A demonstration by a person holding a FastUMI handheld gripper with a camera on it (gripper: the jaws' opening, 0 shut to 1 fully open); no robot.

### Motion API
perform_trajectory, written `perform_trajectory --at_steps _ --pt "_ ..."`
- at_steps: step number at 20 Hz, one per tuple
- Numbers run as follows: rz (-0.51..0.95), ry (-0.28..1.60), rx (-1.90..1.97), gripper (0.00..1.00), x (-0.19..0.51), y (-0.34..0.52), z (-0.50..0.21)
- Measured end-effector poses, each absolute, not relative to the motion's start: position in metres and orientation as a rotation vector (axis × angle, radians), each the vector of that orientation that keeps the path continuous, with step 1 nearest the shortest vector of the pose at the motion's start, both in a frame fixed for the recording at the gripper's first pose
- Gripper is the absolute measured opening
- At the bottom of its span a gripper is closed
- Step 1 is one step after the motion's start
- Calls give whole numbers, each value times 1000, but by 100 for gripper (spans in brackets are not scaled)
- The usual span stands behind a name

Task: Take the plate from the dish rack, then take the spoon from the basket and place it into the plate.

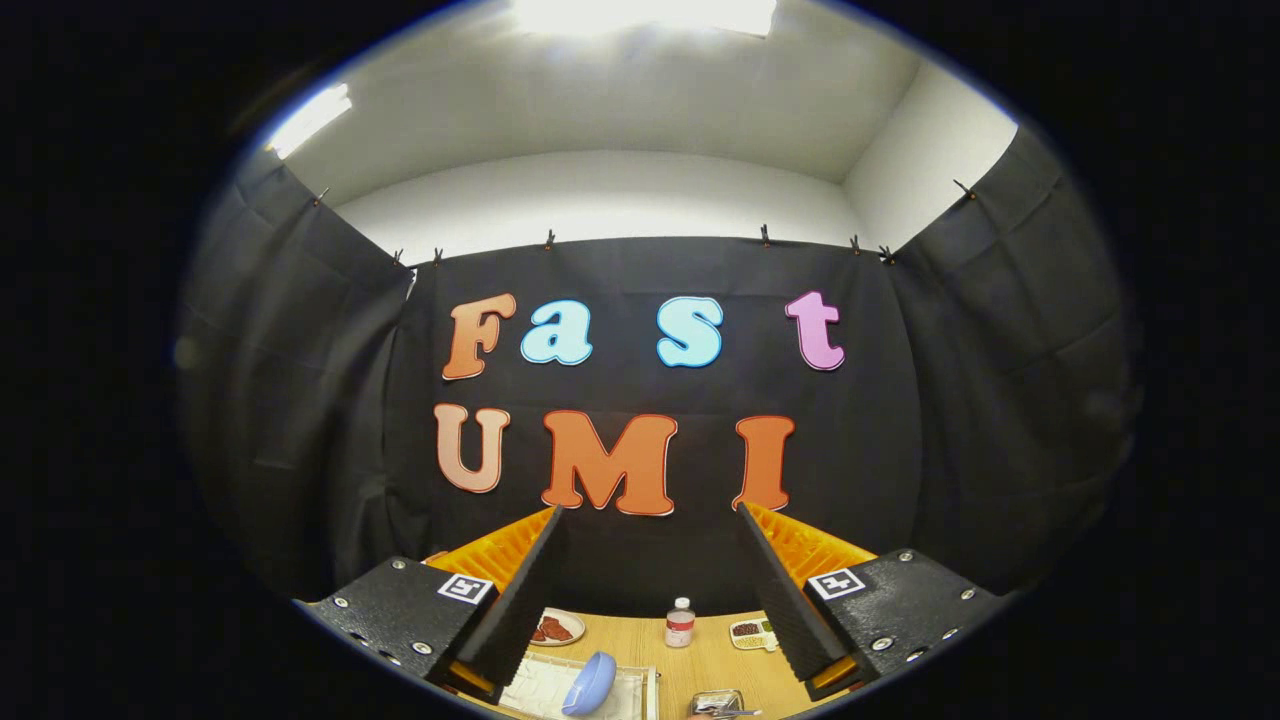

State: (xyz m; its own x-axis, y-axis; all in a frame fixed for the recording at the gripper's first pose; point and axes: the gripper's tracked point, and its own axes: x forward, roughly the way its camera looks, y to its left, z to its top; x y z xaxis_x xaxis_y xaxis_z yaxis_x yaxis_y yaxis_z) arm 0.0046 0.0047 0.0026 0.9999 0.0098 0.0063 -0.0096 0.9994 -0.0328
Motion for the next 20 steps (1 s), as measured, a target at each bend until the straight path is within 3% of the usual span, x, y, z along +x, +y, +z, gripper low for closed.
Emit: perform_trajectory --at_steps 9,20 --pt "24 61 -29 98 17 9 -21" --pt "87 566 37 99 24 37 -179"
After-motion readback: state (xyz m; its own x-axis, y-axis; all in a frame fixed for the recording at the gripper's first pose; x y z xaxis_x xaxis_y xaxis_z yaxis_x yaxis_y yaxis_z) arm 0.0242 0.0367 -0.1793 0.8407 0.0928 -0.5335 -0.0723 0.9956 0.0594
